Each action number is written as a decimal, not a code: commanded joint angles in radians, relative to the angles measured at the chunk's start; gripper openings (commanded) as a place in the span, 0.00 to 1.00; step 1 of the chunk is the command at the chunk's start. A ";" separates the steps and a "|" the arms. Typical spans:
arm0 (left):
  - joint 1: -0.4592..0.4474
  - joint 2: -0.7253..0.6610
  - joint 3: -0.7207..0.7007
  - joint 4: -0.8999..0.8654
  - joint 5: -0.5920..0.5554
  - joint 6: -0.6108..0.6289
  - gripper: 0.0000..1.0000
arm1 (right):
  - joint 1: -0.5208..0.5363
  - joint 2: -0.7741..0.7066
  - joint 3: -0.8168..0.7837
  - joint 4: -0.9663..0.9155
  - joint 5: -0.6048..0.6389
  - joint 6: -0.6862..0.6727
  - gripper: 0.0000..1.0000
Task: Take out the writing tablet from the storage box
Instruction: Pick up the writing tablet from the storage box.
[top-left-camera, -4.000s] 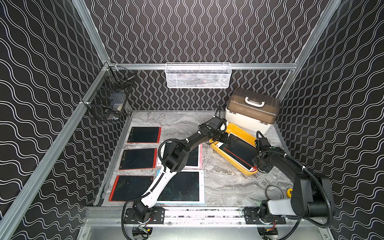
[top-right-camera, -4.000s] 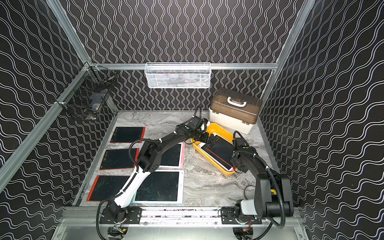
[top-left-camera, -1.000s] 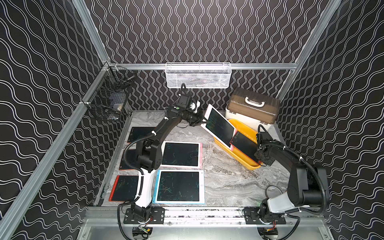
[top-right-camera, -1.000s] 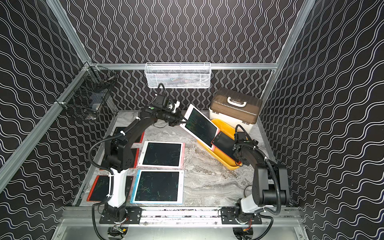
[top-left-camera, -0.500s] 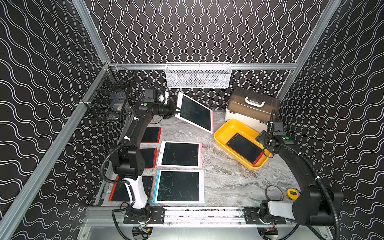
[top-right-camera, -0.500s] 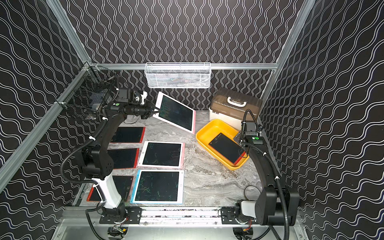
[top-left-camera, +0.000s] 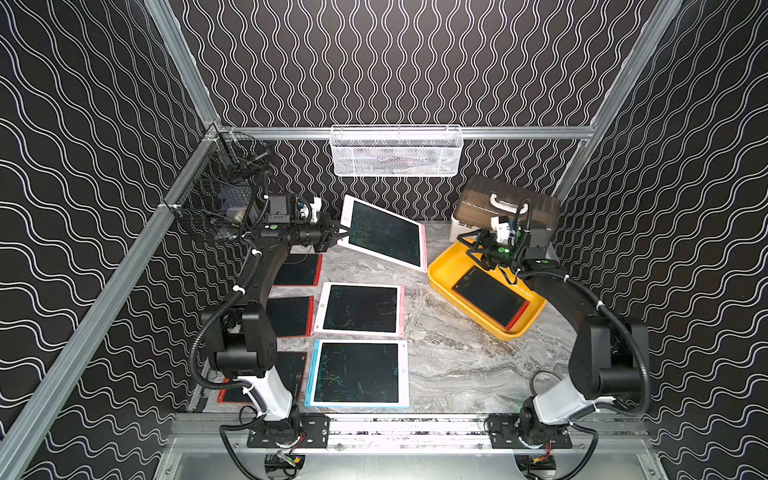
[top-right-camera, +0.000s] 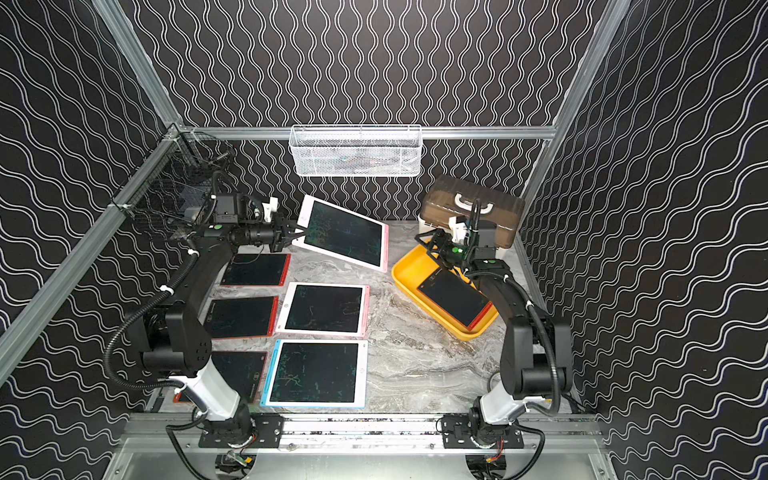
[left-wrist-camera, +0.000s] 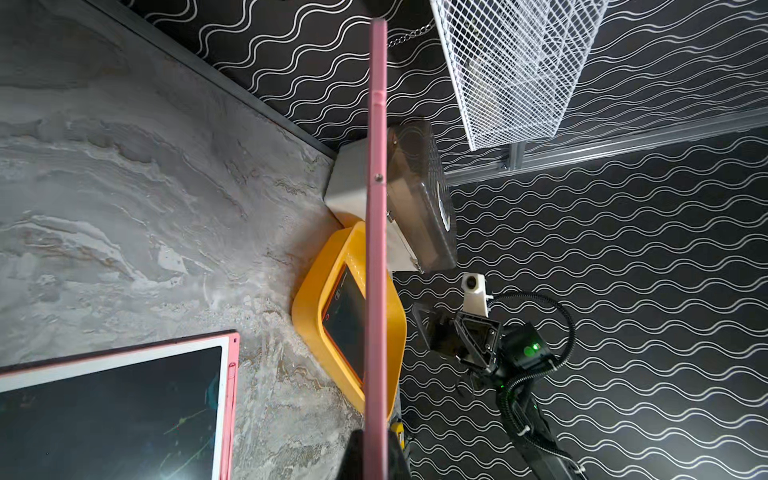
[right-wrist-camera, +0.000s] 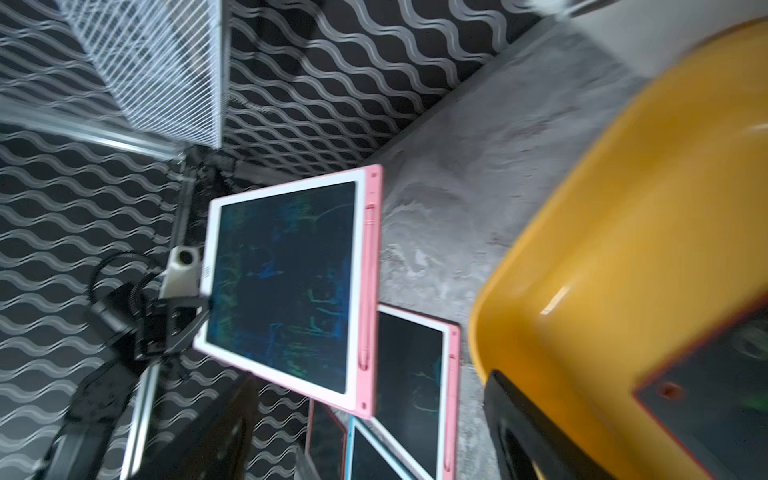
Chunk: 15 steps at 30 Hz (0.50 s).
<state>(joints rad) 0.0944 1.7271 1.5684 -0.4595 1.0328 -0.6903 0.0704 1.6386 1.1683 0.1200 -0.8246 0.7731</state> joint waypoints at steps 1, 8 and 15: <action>0.015 -0.030 -0.028 0.143 0.092 -0.065 0.00 | 0.034 0.068 0.036 0.233 -0.160 0.105 0.85; 0.041 -0.037 -0.066 0.265 0.141 -0.151 0.00 | 0.066 0.195 0.056 0.572 -0.187 0.345 0.82; 0.043 -0.017 -0.075 0.362 0.172 -0.233 0.00 | 0.094 0.245 0.094 0.564 -0.209 0.359 0.80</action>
<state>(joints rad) 0.1345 1.7039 1.5009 -0.2214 1.1503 -0.8505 0.1501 1.8706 1.2411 0.6357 -1.0080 1.1107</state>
